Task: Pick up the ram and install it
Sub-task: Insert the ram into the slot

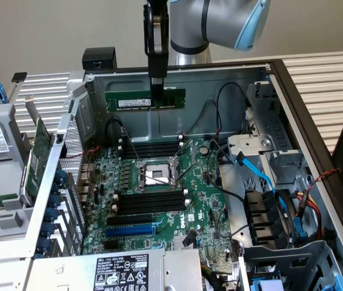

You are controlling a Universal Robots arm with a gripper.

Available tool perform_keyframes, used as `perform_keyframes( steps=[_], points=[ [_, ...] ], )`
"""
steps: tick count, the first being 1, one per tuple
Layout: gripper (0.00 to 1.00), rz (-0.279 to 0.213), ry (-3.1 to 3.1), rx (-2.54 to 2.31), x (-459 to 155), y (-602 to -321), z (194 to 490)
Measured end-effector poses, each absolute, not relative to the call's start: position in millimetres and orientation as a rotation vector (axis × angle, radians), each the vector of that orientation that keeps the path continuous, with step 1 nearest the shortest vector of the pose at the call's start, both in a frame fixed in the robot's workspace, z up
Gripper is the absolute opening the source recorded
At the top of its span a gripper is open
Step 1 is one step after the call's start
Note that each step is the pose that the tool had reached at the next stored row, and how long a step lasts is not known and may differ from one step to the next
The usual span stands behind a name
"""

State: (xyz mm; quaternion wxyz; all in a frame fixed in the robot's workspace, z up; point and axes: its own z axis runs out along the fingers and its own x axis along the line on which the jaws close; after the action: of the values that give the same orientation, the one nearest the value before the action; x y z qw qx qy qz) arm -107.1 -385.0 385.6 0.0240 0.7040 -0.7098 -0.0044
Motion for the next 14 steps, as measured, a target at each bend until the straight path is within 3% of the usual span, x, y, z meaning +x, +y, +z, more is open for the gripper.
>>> perform_keyframes(
  steps=[14],
  points=[
    [0.12, -0.021, -2.199, 2.182, -108, -396, 365]
  ],
)
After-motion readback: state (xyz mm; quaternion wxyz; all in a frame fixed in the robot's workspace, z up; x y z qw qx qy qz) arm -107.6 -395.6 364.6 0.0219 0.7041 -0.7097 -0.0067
